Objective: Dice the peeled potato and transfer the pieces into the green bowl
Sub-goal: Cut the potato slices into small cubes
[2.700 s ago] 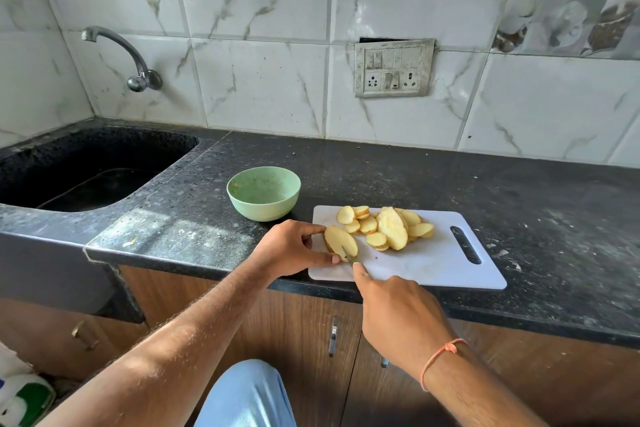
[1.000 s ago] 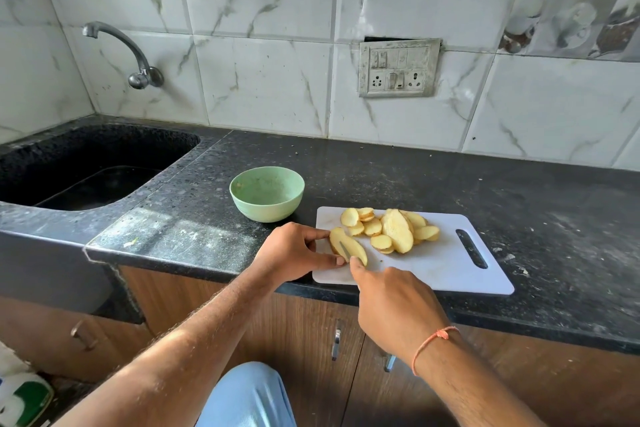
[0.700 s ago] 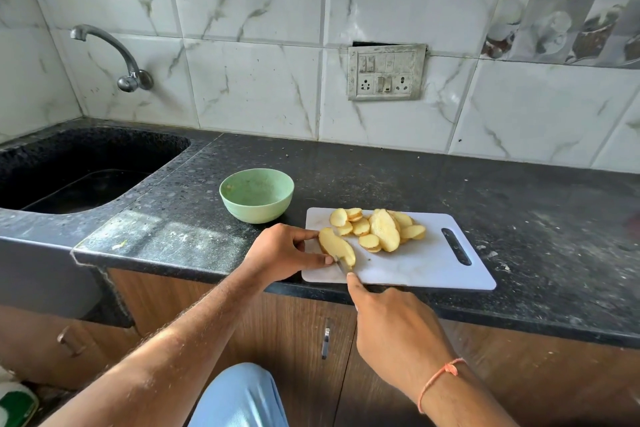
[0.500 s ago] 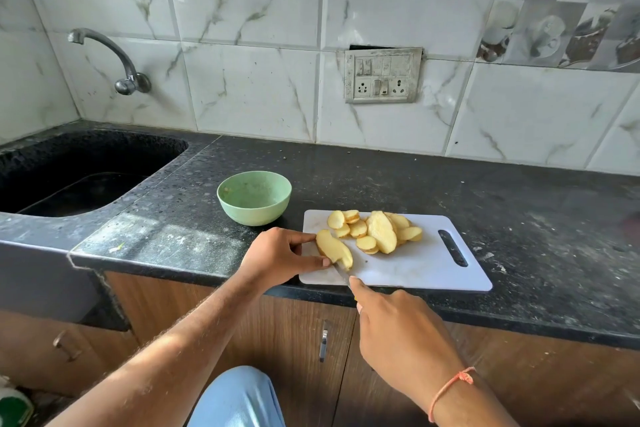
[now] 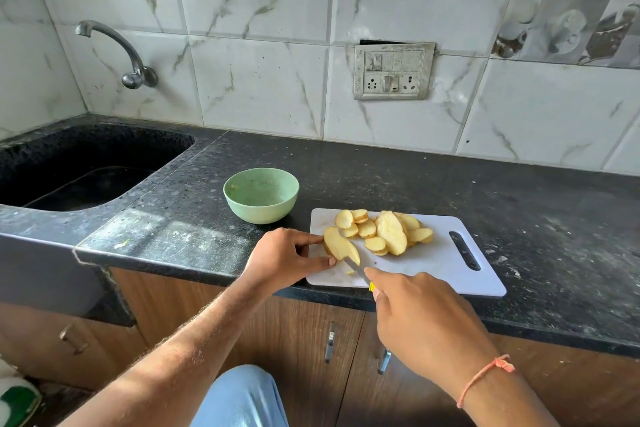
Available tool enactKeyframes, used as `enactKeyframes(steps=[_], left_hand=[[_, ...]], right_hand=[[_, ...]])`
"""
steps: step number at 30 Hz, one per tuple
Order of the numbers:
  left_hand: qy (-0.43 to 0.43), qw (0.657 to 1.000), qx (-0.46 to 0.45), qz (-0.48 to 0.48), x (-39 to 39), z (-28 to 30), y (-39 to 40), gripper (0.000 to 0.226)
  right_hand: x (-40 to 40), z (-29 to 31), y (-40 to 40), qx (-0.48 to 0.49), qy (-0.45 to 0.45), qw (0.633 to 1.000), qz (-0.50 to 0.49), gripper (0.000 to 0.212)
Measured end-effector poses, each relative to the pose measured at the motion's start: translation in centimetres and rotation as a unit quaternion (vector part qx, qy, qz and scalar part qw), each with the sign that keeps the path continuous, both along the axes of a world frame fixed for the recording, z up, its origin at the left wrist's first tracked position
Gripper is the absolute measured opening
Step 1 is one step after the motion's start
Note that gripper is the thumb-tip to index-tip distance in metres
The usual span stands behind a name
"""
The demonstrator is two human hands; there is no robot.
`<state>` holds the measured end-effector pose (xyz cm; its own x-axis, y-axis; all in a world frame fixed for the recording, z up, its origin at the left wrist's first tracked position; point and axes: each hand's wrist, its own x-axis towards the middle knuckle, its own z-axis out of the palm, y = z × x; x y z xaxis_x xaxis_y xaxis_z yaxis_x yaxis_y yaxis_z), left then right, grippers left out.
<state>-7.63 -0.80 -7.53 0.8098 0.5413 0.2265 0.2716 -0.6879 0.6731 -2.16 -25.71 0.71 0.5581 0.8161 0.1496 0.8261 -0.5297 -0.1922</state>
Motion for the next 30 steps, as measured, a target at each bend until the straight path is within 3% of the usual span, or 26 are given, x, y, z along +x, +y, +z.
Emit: enactKeyframes(steps=[7,11,14,17,27,30], left_hand=[[-0.02,1.0,-0.006,0.004,-0.1,0.1,-0.4,0.021],[-0.037,0.999,0.006,0.01,-0.1,0.1,-0.6,0.04],[-0.035,0.999,-0.016,0.027,0.1,-0.1,-0.6,0.02],[-0.021,0.999,-0.016,0.042,0.4,-0.6,-0.2,0.038],[-0.012,0.999,-0.013,0.043,0.4,-0.7,-0.2,0.035],[-0.015,0.998,-0.036,0.042,0.6,-0.5,-0.4,0.016]], right_hand=[[0.9,-1.3,3.7,0.037,-0.014,0.999,-0.011,0.041],[1.2,-2.1,6.0,0.033,-0.03,0.999,-0.006,0.03],[1.3,-2.4,7.0,0.021,-0.036,0.999,-0.008,0.03],[1.4,-2.7,7.7,0.006,-0.04,0.999,-0.013,0.03],[1.8,-3.2,8.9,-0.034,-0.049,0.998,-0.019,0.059],[1.5,-3.8,8.4,-0.033,-0.062,0.997,-0.012,0.062]])
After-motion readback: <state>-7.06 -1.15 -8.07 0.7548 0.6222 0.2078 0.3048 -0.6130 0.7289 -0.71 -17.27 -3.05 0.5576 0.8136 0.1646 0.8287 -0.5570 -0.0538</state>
